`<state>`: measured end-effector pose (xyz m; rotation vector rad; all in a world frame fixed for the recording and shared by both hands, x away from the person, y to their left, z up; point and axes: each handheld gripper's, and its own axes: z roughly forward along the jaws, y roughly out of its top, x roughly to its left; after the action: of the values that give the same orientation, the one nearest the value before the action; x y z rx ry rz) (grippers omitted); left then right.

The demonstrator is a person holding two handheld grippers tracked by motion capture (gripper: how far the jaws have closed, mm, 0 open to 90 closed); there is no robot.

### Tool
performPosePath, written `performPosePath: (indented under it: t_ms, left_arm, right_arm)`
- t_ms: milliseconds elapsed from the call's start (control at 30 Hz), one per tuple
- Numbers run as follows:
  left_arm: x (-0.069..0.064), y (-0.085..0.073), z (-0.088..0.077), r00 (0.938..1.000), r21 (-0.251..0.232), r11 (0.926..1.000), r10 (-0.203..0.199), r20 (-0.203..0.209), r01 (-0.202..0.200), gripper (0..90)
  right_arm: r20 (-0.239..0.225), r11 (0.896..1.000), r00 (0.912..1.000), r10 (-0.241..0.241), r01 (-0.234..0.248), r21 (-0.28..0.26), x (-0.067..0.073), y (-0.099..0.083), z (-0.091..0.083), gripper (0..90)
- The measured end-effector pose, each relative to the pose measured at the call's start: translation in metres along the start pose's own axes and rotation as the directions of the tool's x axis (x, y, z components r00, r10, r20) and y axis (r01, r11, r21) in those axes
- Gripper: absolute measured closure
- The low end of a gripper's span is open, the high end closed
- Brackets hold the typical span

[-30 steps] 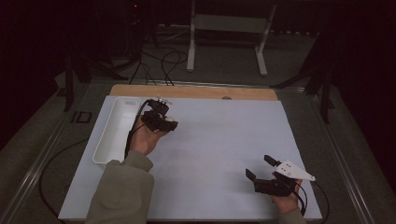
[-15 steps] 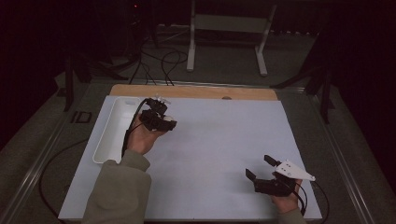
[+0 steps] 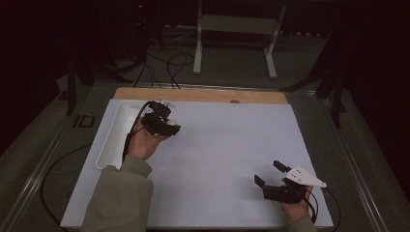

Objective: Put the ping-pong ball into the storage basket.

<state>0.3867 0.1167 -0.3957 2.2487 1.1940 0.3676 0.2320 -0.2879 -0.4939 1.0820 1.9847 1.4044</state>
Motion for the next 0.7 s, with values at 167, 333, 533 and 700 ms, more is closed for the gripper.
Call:
performPosePath:
  t_ms: [167, 333, 533, 700]
  left_arm:
    - [0.0008, -0.0002, -0.0013, 1.0000, 0.002, 1.0000, 0.007, 0.003, -0.007, 51.4]
    - [0.0030, -0.0020, -0.0024, 0.9999, 0.009, 0.9999, 0.012, 0.010, -0.012, 51.4]
    - [0.0042, -0.0030, -0.0035, 0.9997, 0.016, 0.9996, 0.022, 0.012, -0.022, 51.4]
    - [0.0053, -0.0041, -0.0040, 0.9995, 0.017, 0.9995, 0.027, 0.013, -0.027, 51.4]
  right_arm:
    - [0.000, 1.000, 1.0000, 0.002, -0.002, 0.000, 0.0003, 0.0001, -0.0002, 6.9]
    - [0.000, 1.000, 1.0000, 0.004, -0.004, -0.001, 0.0005, 0.0002, -0.0001, 6.9]
    - [0.000, 1.000, 1.0000, 0.004, -0.004, -0.002, 0.0005, 0.0002, -0.0001, 6.9]
    - [0.001, 1.000, 1.0000, 0.004, -0.004, -0.002, 0.0001, 0.0003, -0.0009, 7.0]
